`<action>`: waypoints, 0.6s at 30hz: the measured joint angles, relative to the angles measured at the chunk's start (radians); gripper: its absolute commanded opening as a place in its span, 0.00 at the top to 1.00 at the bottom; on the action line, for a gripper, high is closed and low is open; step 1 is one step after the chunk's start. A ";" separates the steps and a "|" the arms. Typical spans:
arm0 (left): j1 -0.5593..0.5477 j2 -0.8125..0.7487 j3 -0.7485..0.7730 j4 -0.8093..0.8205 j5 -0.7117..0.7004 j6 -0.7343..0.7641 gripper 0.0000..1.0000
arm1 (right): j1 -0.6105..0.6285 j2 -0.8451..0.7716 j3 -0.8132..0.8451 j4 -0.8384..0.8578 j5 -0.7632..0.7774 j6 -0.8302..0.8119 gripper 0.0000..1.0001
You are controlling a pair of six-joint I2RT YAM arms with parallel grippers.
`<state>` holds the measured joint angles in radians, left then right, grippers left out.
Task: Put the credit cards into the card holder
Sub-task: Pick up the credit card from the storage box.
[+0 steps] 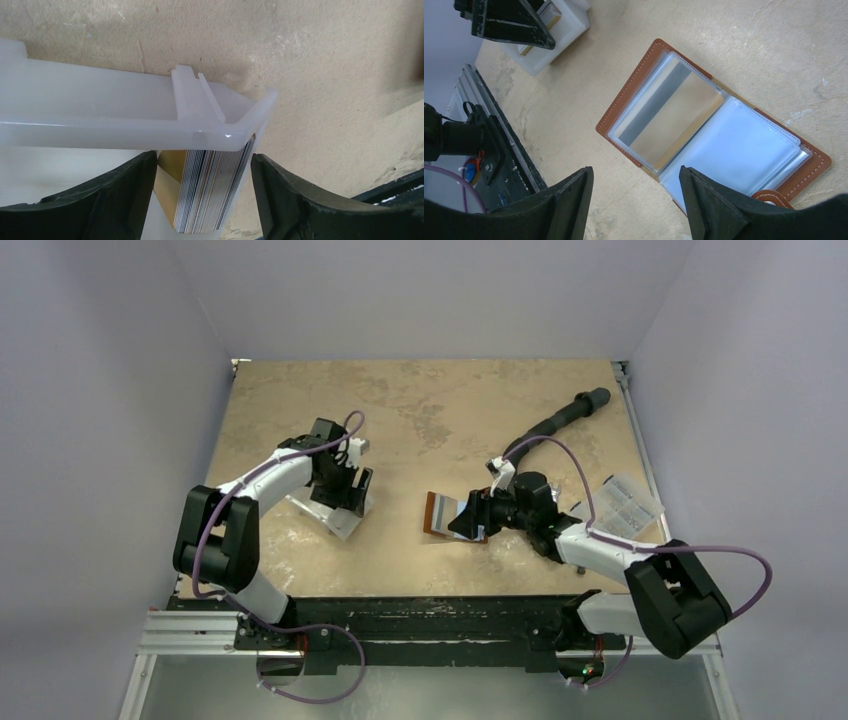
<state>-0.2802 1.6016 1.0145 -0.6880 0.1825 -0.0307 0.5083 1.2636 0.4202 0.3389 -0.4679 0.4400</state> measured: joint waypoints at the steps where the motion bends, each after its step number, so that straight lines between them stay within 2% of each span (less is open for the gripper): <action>1: 0.002 0.000 0.000 0.003 0.008 0.000 0.30 | 0.000 0.004 0.000 0.000 0.000 0.000 0.28; 10: 0.010 0.000 0.000 0.006 0.066 0.000 0.38 | 0.000 0.016 0.000 0.002 0.000 0.000 0.28; 18: 0.012 -0.007 0.000 0.003 0.082 0.000 0.40 | 0.000 0.026 0.000 0.007 0.000 0.000 0.28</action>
<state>-0.2684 1.5948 1.0145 -0.6853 0.2649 -0.0307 0.5083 1.2892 0.4202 0.3458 -0.4679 0.4404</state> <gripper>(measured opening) 0.604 0.718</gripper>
